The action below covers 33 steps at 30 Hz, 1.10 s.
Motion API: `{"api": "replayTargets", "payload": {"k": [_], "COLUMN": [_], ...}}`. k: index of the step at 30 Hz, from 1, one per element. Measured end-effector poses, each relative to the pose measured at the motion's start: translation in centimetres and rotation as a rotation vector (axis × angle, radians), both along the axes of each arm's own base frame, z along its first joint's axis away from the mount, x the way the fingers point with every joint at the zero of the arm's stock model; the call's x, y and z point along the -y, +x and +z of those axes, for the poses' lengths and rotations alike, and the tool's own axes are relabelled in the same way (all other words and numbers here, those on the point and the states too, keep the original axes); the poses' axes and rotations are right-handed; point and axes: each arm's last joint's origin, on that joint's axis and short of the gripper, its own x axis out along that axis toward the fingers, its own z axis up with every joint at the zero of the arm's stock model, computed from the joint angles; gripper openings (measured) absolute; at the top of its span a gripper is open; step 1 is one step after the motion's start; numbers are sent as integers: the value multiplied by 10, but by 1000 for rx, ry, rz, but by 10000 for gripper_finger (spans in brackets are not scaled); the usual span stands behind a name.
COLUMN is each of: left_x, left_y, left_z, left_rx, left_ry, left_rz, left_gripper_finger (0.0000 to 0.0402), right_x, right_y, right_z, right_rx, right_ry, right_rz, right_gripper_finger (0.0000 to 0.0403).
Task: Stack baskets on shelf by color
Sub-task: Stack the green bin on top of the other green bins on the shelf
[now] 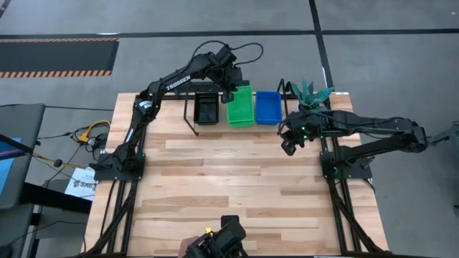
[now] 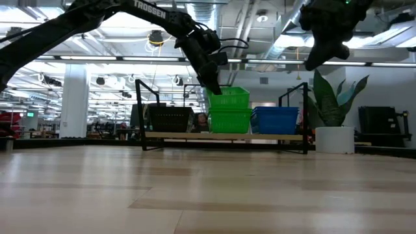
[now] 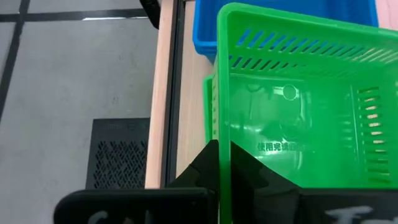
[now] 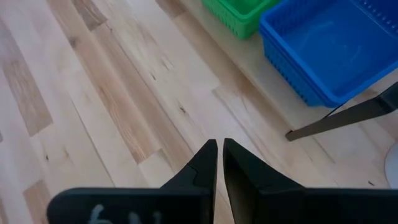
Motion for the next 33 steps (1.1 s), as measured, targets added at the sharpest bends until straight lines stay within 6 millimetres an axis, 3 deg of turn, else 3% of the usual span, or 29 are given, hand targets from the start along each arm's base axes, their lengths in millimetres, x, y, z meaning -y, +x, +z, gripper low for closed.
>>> {"api": "replayTargets", "payload": {"k": [6, 16, 23, 28, 33], "left_x": [2, 0, 1, 3, 0], "left_y": [1, 3, 0, -2, 12], "left_z": [0, 2, 31, 42, 13], "left_rx": [1, 16, 74, 161, 77], "left_ry": [2, 37, 51, -16, -19], "left_rz": [-20, -7, 53, 107, 261], "left_gripper_finger": [29, 131, 170, 145, 46], "right_x": [0, 0, 0, 0, 0], "right_y": [-2, -3, -1, -1, -1], "right_z": [-2, -2, -1, -1, -1], "right_rx": [-26, -36, -15, -20, -21], "right_ry": [4, 5, 1, -9, -9], "right_rz": [-1, 0, 0, 13, 13], "right_gripper_finger": [53, 53, 53, 53, 53]}}
